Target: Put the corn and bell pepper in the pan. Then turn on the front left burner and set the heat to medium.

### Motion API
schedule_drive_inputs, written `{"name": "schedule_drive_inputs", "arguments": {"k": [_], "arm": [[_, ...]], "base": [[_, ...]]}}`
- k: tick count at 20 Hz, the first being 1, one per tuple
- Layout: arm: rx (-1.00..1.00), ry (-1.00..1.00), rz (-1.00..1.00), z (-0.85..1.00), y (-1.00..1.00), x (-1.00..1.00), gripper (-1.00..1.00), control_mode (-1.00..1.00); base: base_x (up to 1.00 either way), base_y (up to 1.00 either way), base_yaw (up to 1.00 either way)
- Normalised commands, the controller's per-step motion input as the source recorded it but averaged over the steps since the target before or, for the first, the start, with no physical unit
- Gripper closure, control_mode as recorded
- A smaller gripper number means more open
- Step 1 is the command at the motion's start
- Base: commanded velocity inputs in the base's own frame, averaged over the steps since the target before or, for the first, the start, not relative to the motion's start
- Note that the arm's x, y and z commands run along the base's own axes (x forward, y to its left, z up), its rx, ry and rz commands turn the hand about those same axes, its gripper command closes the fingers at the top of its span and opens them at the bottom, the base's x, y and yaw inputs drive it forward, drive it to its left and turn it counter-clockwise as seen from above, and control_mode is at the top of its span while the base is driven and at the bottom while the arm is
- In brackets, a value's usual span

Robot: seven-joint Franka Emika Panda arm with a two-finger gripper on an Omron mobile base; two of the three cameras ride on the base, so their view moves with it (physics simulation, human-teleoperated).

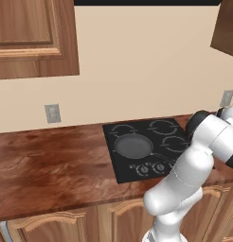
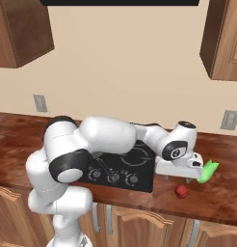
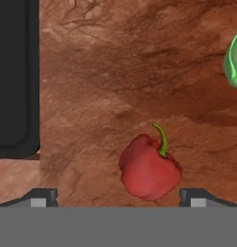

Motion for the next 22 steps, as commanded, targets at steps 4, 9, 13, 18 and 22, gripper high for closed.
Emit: {"name": "schedule_drive_inputs", "arguments": {"k": [4, 9, 13, 18, 22], "arm": [[0.02, 0.0, 0.0, -0.08, -0.11, 0.11, -1.0, -1.0], [0.0, 0.0, 0.0, -0.29, -0.18, 0.25, -1.0, -1.0], [0.02, 0.0, 0.0, -0.19, -0.13, 0.0, -1.0, -1.0], [0.02, 0.0, 0.0, 0.0, 0.0, -0.05, -1.0, -1.0], [0.01, 0.0, 0.0, 0.0, 0.0, -0.01, -1.0, -1.0]], "base": [[0.0, 0.0, 0.0], [0.0, 0.0, 0.0], [0.0, 0.0, 0.0], [0.0, 0.0, 0.0], [0.0, 0.0, 0.0]]}}
